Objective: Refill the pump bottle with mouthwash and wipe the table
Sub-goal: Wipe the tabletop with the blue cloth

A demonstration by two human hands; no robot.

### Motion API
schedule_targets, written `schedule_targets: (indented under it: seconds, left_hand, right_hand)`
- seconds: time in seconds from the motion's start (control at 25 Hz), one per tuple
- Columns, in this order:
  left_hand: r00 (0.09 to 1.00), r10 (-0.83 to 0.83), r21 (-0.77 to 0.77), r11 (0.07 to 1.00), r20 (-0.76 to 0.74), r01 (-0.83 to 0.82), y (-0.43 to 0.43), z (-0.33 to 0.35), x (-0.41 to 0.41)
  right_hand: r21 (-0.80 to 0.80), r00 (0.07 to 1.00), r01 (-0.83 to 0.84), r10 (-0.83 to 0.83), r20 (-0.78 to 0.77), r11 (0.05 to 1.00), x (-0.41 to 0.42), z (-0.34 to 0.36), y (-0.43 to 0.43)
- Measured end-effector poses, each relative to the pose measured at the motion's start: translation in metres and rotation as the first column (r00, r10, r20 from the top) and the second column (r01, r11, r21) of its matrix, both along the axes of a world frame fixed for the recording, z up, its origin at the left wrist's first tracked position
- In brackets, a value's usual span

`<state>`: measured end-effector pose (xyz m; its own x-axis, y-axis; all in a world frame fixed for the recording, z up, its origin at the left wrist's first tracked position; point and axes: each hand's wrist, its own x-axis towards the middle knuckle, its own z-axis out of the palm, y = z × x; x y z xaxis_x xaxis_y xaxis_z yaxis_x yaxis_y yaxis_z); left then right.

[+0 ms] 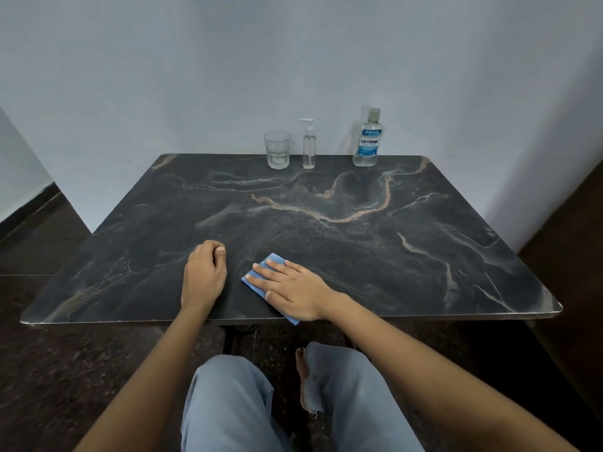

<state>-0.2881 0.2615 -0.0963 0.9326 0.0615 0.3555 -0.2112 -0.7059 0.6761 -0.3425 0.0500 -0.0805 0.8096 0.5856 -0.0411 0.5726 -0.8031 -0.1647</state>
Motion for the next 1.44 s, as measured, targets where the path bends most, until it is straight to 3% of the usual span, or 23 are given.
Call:
schedule_targets:
  seconds: [0.16, 0.32, 0.52, 0.68, 0.96, 1.08, 1.2, 1.44]
  left_hand:
    - [0.999, 0.047, 0.014, 0.999, -0.013, -0.047, 0.0, -0.001, 0.002]
    - [0.999, 0.041, 0.111, 0.993, -0.009, -0.04, -0.002, -0.001, 0.001]
    - [0.998, 0.058, 0.1, 0.993, -0.019, -0.056, -0.005, 0.001, -0.002]
    - [0.998, 0.066, 0.116, 0.991, -0.022, -0.063, -0.008, 0.002, -0.003]
    - [0.998, 0.051, 0.113, 0.993, -0.03, -0.047, -0.006, 0.003, -0.003]
    - [0.997, 0.057, 0.1, 0.994, -0.043, -0.052, -0.004, 0.003, -0.001]
    - [0.997, 0.047, 0.051, 0.998, -0.053, -0.044, -0.001, 0.002, -0.001]
    - [0.991, 0.076, -0.346, 0.932, -0.114, -0.111, 0.011, 0.017, -0.009]
  right_hand:
    - [0.04, 0.999, 0.035, -0.035, 0.005, 0.999, 0.042, 0.004, 0.035]
    - [0.041, 0.97, 0.241, -0.241, -0.023, 0.97, 0.097, 0.004, 0.032]
    - [0.065, 0.783, 0.622, -0.622, -0.024, 0.78, 0.144, 0.007, -0.063]
    - [0.097, 0.644, 0.763, -0.765, -0.02, 0.639, 0.124, 0.003, -0.129]
    - [0.069, 0.532, 0.845, -0.846, -0.024, 0.53, 0.028, 0.006, -0.141]
    - [0.018, 0.572, 0.82, -0.82, -0.012, 0.572, -0.015, 0.006, -0.107]
    - [-0.021, 0.693, 0.721, -0.721, -0.009, 0.693, -0.036, 0.006, -0.06]
    - [0.023, 0.935, 0.353, -0.353, 0.014, 0.935, -0.041, 0.0, 0.048]
